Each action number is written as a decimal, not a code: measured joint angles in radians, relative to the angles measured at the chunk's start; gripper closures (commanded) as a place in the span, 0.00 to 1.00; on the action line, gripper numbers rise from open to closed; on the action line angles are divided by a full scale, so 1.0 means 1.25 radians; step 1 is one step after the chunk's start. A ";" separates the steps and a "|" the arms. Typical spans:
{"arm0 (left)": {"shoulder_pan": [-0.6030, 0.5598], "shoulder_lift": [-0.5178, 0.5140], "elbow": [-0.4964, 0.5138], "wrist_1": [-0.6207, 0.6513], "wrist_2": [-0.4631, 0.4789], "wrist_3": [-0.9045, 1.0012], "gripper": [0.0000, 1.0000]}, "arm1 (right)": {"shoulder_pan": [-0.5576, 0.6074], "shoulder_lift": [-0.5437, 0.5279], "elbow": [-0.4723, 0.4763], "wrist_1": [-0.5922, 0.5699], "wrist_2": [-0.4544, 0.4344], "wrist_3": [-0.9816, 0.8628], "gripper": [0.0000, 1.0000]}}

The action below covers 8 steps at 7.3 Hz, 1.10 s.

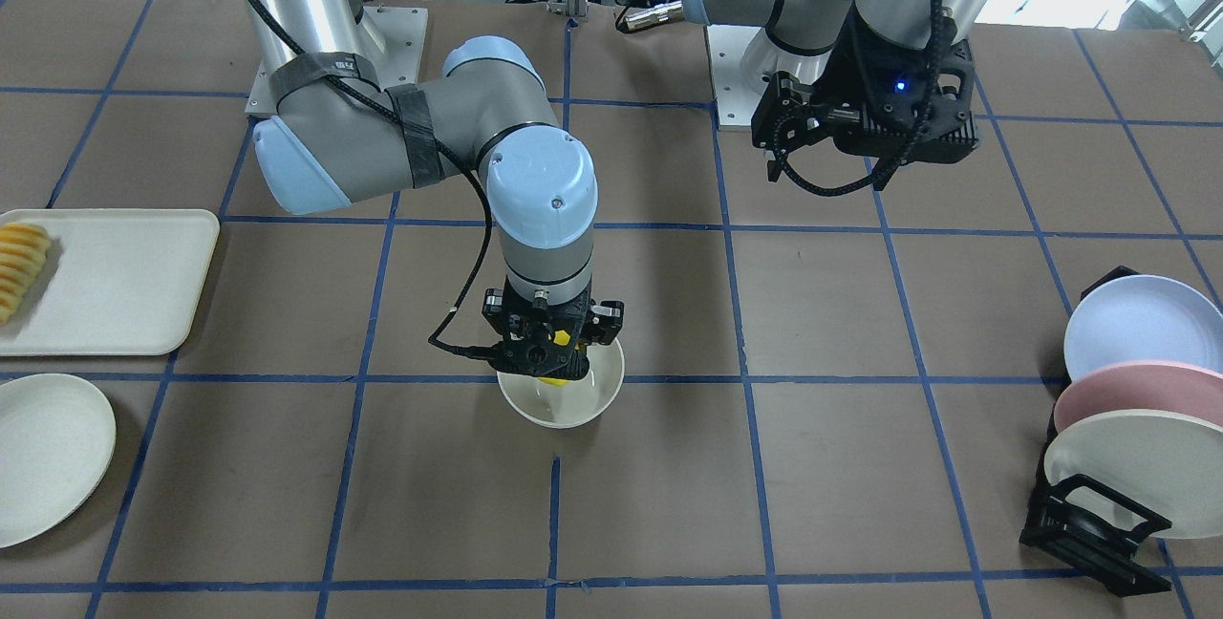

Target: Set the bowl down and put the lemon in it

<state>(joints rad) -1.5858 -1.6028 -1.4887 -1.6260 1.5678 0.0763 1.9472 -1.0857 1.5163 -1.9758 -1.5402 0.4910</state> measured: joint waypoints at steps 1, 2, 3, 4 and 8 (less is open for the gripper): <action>0.004 0.002 -0.003 0.002 -0.005 0.007 0.00 | 0.001 0.003 0.029 -0.039 0.009 0.002 1.00; 0.004 0.002 -0.004 0.005 -0.007 0.012 0.00 | 0.002 0.005 0.046 -0.068 0.028 0.003 1.00; 0.004 0.001 -0.005 0.010 -0.009 0.017 0.00 | 0.002 0.011 0.055 -0.083 0.039 0.001 1.00; 0.004 0.000 -0.005 0.016 -0.009 0.022 0.00 | 0.002 0.021 0.059 -0.090 0.044 0.000 0.91; 0.006 0.004 -0.003 0.018 0.003 0.023 0.00 | -0.004 0.028 0.054 -0.103 0.038 -0.008 0.00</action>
<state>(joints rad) -1.5788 -1.5981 -1.4923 -1.6030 1.5710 0.1045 1.9418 -1.0512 1.5840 -2.1048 -1.4930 0.4811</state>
